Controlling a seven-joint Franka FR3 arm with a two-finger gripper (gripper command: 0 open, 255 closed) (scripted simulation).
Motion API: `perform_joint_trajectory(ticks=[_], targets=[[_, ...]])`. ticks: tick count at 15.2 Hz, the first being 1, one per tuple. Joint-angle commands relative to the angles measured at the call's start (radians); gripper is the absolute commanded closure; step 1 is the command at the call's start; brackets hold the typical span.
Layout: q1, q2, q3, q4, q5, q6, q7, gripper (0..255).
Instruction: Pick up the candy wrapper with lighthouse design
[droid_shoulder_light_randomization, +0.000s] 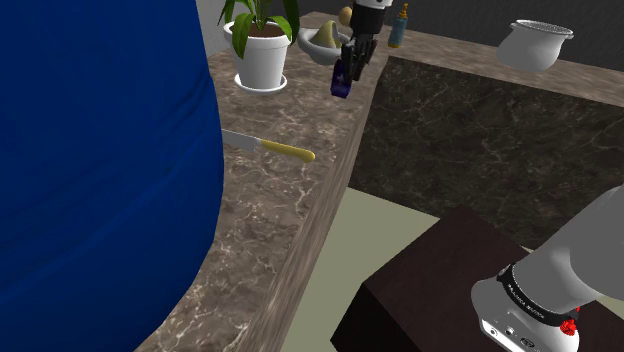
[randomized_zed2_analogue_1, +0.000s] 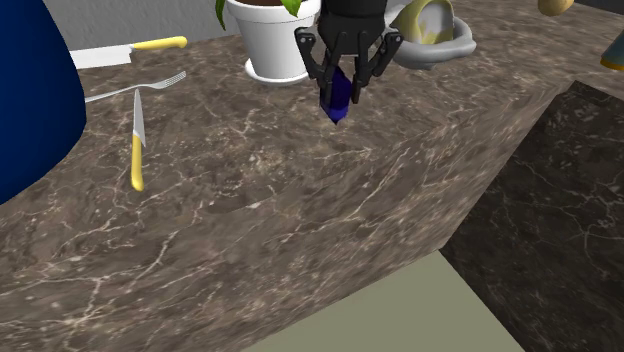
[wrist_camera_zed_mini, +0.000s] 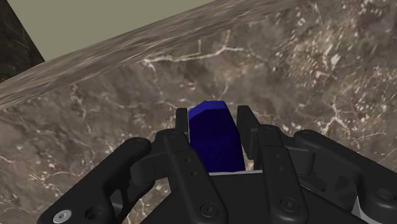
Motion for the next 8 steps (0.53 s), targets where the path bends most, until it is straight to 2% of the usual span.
perform_joint_trajectory(ticks=[1,8], targets=[[-0.001,0.0,0.0,0.028,0.0,-0.029,0.0,255],[0.0,0.009,0.0,0.134,-0.002,-0.125,0.004,255]])
